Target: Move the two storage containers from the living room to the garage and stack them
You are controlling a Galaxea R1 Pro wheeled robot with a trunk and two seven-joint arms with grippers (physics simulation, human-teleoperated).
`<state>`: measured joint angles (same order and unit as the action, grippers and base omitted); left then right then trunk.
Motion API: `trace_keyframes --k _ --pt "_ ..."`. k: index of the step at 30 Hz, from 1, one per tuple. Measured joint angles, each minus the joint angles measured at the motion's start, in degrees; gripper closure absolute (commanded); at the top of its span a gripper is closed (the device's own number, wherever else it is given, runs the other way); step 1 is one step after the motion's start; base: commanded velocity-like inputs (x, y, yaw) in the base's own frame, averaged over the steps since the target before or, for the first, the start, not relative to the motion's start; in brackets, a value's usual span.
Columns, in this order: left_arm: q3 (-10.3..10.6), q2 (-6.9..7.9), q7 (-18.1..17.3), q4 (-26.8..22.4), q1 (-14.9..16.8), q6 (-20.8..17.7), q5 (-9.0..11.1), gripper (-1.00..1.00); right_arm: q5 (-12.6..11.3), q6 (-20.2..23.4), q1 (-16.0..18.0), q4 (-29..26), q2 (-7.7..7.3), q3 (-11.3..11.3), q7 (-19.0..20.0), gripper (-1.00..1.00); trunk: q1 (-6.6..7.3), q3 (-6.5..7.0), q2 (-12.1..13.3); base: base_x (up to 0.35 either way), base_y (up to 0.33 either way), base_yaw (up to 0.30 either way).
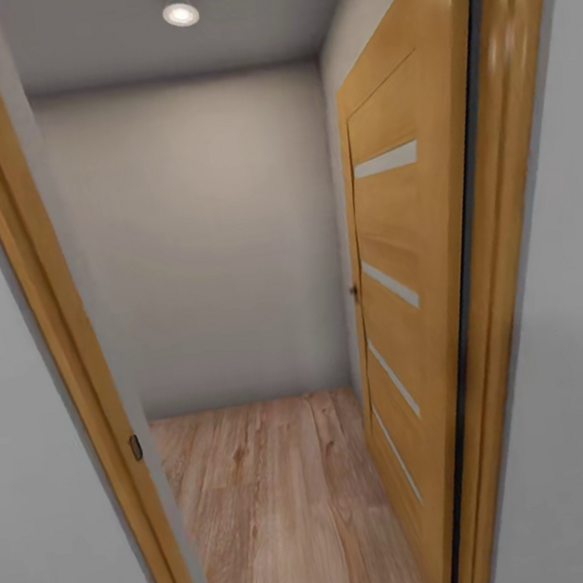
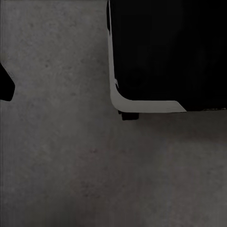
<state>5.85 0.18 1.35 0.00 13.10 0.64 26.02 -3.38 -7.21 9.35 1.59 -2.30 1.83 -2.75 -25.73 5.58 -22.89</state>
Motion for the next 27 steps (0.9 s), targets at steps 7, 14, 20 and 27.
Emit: trace_keyframes --k 7,14,20,27 --pt "0.00 0.06 0.00 0.00 0.05 0.00 0.00 -1.00 0.09 0.10 0.00 0.00 0.01 0.06 0.07 -1.00 0.00 0.00 0.00 0.316 -0.100 0.001" --pt "-0.01 0.09 0.00 0.00 0.01 0.00 0.00 -1.00 0.31 -0.12 0.00 0.00 -0.01 0.12 0.11 -1.00 0.00 0.00 0.00 0.316 -0.100 0.000" --pt "0.00 0.07 0.00 -0.01 -0.02 0.00 0.00 -1.00 0.60 -0.02 0.01 0.00 0.20 0.17 0.15 -1.00 0.00 0.00 0.00 0.316 -0.100 0.114" --pt "-0.01 0.06 0.00 -0.01 -0.01 0.00 0.00 -1.00 0.53 0.06 0.01 0.00 0.06 0.30 0.09 -1.00 0.00 0.00 0.00 0.316 -0.100 0.239"
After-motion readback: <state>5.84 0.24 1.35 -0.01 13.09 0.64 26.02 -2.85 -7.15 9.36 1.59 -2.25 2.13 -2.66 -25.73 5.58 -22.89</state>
